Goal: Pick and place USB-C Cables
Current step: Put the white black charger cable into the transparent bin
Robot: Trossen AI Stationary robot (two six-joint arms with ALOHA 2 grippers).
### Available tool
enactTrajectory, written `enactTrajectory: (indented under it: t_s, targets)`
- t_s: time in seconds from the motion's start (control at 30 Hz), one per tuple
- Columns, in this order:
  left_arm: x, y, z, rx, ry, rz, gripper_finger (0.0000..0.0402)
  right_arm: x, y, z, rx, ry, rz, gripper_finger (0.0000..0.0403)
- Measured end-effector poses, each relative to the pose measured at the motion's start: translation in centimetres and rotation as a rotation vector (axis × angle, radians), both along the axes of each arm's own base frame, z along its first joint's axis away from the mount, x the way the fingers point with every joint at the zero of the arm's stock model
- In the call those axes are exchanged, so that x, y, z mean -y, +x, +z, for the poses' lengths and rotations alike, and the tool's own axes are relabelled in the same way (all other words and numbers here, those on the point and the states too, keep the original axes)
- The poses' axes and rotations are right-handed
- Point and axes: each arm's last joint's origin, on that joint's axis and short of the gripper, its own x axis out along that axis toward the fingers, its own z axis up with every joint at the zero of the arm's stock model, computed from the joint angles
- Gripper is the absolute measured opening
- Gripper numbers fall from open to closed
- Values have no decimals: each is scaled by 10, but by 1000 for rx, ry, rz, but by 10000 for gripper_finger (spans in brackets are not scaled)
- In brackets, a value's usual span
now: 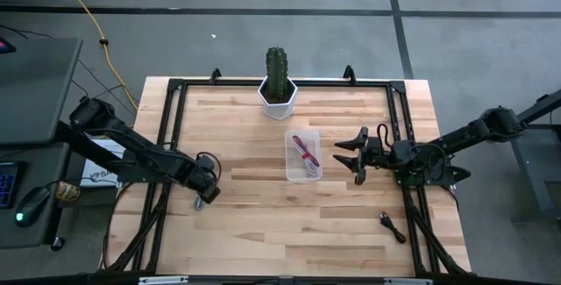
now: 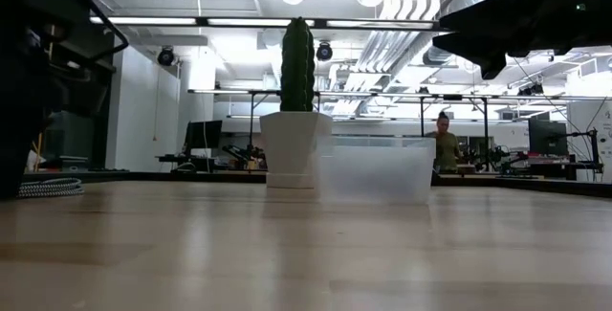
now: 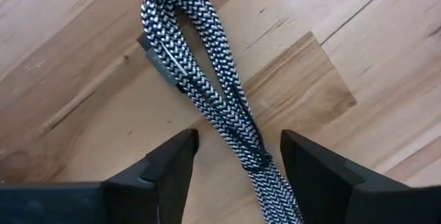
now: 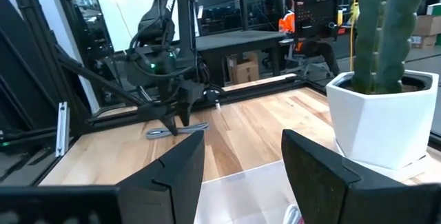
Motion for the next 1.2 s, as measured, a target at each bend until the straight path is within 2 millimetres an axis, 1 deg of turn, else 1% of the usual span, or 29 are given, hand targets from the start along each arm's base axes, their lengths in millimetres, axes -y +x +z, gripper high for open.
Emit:
enactTrajectory:
  t_s: [0.1, 0.2, 0.27, 0.4, 0.47, 0.5, 0.6, 0.7, 0.77, 0.83, 0.9, 1.0, 1.07, 1.13, 1.2]
  targets:
    - [0, 0, 0, -2, 2, -3, 184, 0, 0, 0, 0, 0, 1, 185]
    - [0, -1, 0, -7, 13, -12, 151, 0, 0, 0, 0, 0, 1, 185]
    - [-1, -1, -1, -13, 18, -22, 120, 0, 0, 0, 0, 0, 1, 185]
    - [-1, -2, 1, -26, 26, -95, 43, 0, 0, 0, -1, 0, 1, 185]
    - [1, 4, 5, 8, 19, -140, 14, 0, 0, 0, -2, -1, 1, 185]
    - [3, 9, 10, 41, 21, -152, 9, 0, 0, 0, -3, -1, 1, 185]
    - [6, 20, 24, 89, 41, -208, 15, 0, 0, -1, -6, -2, 1, 185]
    - [10, 37, 49, 188, 89, -266, 7, 0, 0, -1, -9, -2, 1, 185]
    - [11, 47, 69, 250, 163, -323, 4, 0, 0, -1, -11, -3, 1, 185]
    - [12, 60, 93, 340, 288, -379, 4, 0, 0, -1, -11, -3, 1, 185]
    - [12, 71, 116, 435, 477, -431, 4, 0, 0, -1, -11, -3, 1, 185]
    - [13, 91, 143, 617, 756, -479, 2, 0, 0, -1, -11, -3, 1, 185]
    - [11, 103, 158, 731, 855, -543, 2, 0, 0, -1, -9, 5, 1, 185]
    - [8, 114, 166, 893, 884, -625, 1, 0, 0, -1, -6, 30, 2, 185]
    - [1, 120, 161, 1054, 892, -683, 1, 0, 0, -1, -7, 42, 2, 185]
